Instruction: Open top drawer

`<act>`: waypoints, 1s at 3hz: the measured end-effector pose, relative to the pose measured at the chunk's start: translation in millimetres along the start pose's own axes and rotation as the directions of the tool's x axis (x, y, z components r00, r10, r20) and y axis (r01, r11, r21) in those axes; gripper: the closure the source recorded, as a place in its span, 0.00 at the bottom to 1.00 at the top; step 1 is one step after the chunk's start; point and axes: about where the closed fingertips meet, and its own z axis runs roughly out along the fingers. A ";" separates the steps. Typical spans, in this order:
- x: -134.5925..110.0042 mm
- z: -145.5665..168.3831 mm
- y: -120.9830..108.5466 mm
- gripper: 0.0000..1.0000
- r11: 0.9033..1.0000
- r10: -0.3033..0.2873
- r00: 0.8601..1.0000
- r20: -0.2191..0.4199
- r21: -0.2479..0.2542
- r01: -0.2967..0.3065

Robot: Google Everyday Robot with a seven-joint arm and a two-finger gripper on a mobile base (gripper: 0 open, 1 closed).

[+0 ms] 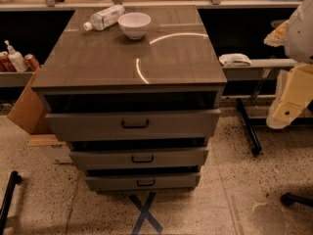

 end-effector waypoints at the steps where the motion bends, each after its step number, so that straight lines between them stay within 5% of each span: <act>1: 0.0 0.1 0.0 0.00 1.000 0.000 1.000 0.000 0.000 0.000; 3: 0.2 52.4 2.3 0.00 0.997 -0.053 0.988 0.142 -0.045 0.060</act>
Offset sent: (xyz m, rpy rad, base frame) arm 0.0132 0.0023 -0.0457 0.1243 0.0020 0.0867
